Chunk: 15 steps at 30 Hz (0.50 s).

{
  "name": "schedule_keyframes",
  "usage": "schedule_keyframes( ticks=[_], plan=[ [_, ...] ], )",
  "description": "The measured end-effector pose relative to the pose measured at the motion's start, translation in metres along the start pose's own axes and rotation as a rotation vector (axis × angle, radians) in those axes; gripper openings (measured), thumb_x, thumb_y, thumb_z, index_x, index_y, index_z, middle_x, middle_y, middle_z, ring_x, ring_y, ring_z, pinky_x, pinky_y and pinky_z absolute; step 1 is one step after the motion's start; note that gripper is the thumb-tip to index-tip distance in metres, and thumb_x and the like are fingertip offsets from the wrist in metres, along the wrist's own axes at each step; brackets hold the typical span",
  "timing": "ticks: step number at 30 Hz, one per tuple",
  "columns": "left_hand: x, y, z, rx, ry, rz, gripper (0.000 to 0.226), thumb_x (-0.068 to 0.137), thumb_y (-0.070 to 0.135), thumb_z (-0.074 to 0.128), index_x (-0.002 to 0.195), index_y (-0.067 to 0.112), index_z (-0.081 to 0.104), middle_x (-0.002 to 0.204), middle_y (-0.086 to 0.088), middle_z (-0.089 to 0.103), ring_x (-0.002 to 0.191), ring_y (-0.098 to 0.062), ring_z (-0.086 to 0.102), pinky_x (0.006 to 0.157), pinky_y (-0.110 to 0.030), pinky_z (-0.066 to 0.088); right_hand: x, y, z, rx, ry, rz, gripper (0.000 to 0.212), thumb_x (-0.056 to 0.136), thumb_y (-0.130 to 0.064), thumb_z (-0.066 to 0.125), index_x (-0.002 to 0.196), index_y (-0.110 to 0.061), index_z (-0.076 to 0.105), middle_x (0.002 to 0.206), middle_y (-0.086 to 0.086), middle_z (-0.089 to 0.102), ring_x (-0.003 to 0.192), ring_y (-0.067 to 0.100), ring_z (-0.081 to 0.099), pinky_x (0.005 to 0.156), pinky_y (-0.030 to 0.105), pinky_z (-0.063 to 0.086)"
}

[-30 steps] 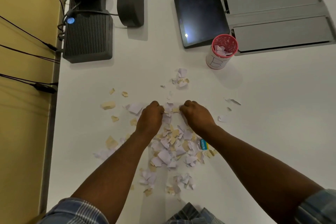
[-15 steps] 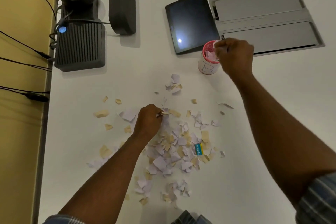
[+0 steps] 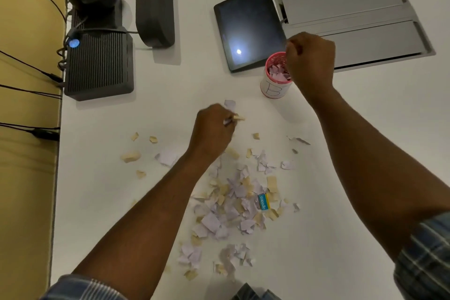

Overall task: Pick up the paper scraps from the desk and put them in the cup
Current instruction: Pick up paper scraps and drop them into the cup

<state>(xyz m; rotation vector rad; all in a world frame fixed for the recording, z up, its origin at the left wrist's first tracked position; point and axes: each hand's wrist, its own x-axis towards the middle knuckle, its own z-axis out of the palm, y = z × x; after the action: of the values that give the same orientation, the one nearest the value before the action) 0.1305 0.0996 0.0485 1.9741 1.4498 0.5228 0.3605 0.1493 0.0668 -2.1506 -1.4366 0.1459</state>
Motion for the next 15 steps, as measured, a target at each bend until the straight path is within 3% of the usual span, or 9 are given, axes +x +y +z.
schedule_keyframes(
  ticks=[2, 4, 5, 10, 12, 15],
  plan=[
    [0.022, 0.025, -0.002, -0.004, 0.033, 0.088, 0.009, 0.081, 0.011, 0.069, 0.080, 0.002, 0.071, 0.078, -0.012, 0.069, 0.067, -0.017, 0.061, 0.058, -0.011, 0.044, -0.022, 0.006, -0.004, 0.157, 0.166, 0.056, 0.026, 0.091, -0.025, 0.047, 0.089, -0.012, 0.070, 0.081, 0.005, 0.070, 0.073, 0.016, 0.063, 0.071, 0.031, 0.053],
    [0.049, 0.050, 0.002, 0.017, 0.057, 0.154, 0.011, 0.081, 0.014, 0.068, 0.079, 0.004, 0.072, 0.076, -0.013, 0.068, 0.068, -0.021, 0.062, 0.060, -0.025, 0.046, -0.049, 0.016, -0.004, 0.224, 0.235, 0.104, 0.023, 0.091, -0.027, 0.050, 0.090, -0.014, 0.069, 0.079, 0.002, 0.069, 0.069, 0.013, 0.061, 0.068, 0.027, 0.050],
    [0.064, 0.061, 0.007, 0.040, 0.063, 0.182, 0.011, 0.082, 0.015, 0.067, 0.080, 0.005, 0.072, 0.077, -0.012, 0.068, 0.069, -0.021, 0.061, 0.060, -0.024, 0.043, -0.064, 0.022, -0.002, 0.241, 0.245, 0.130, 0.021, 0.091, -0.026, 0.052, 0.090, -0.014, 0.069, 0.079, 0.002, 0.069, 0.068, 0.014, 0.061, 0.067, 0.027, 0.049],
    [0.128, 0.100, 0.043, 0.296, -0.033, 0.323, 0.016, 0.088, 0.013, 0.057, 0.092, 0.008, 0.071, 0.092, -0.010, 0.066, 0.086, -0.023, 0.061, 0.066, -0.022, 0.037, -0.123, 0.052, 0.008, 0.254, 0.136, 0.193, 0.015, 0.088, -0.018, 0.057, 0.092, -0.014, 0.072, 0.084, 0.001, 0.072, 0.067, 0.008, 0.061, 0.065, 0.016, 0.046],
    [0.142, 0.105, 0.055, 0.421, -0.135, 0.328, 0.017, 0.086, 0.013, 0.061, 0.099, 0.006, 0.069, 0.098, -0.013, 0.067, 0.093, -0.026, 0.062, 0.071, -0.026, 0.043, -0.137, 0.061, 0.010, 0.259, 0.083, 0.207, 0.014, 0.088, -0.017, 0.059, 0.093, -0.016, 0.072, 0.085, -0.002, 0.072, 0.068, 0.006, 0.061, 0.064, 0.012, 0.041],
    [0.151, 0.106, 0.066, 0.547, -0.311, 0.310, 0.032, 0.082, 0.024, 0.067, 0.108, 0.005, 0.063, 0.105, -0.013, 0.065, 0.098, -0.027, 0.060, 0.076, -0.031, 0.049, -0.149, 0.071, 0.012, 0.259, 0.017, 0.224, 0.014, 0.088, -0.019, 0.060, 0.095, -0.017, 0.072, 0.086, -0.004, 0.072, 0.072, 0.009, 0.064, 0.066, 0.015, 0.044]
  ],
)
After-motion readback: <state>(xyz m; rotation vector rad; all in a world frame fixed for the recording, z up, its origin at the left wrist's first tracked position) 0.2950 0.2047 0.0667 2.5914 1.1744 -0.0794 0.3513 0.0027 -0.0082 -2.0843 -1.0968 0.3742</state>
